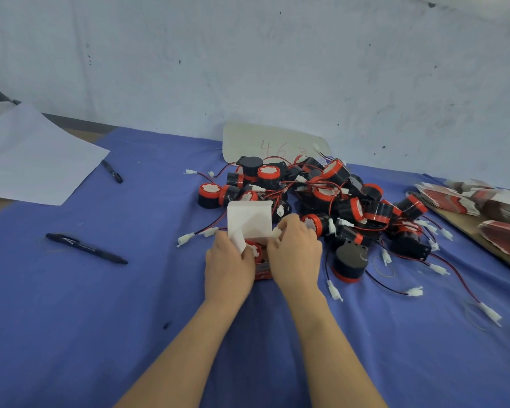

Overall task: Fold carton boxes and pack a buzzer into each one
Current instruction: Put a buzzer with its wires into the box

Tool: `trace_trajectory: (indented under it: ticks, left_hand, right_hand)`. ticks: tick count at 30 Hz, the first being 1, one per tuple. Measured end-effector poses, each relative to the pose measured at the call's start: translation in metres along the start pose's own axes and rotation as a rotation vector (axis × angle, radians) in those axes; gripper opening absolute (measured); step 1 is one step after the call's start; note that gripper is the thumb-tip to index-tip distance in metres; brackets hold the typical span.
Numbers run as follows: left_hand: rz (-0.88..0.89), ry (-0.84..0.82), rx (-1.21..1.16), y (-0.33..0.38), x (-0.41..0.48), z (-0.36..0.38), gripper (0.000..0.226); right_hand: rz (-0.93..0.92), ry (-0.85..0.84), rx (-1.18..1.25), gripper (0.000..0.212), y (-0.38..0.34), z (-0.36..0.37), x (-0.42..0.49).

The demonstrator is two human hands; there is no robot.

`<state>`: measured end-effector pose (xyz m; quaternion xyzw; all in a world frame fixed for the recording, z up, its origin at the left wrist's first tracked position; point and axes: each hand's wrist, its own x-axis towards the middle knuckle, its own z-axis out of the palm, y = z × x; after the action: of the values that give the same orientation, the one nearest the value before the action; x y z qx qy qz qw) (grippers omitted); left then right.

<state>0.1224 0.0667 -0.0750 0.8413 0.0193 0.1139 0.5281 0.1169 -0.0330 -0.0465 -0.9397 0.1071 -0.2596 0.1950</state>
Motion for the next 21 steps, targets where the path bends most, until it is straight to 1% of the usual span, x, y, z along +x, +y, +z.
trace_trajectory:
  ticks: [4,8,11,18,21]
  left_hand:
    - [0.002,0.005,0.000,0.001,0.000,-0.001,0.017]
    - [0.015,0.009,0.010,0.001,0.000,0.000,0.019]
    - [0.024,0.014,0.028,0.000,0.000,0.001,0.021]
    - [0.014,0.004,0.031,-0.001,0.000,0.001,0.020]
    - [0.007,-0.002,0.016,-0.001,0.000,-0.001,0.019]
  right_hand:
    - [0.001,0.046,0.039,0.022,0.004,0.004,0.001]
    - [-0.041,0.049,-0.064,0.020,0.004,0.005,0.001]
    - [-0.049,0.036,-0.079,0.018,0.001,0.006,0.001]
    - [-0.039,-0.066,-0.166,0.027,0.005,-0.004,0.002]
    - [-0.084,-0.152,-0.166,0.026,0.011,-0.013,0.002]
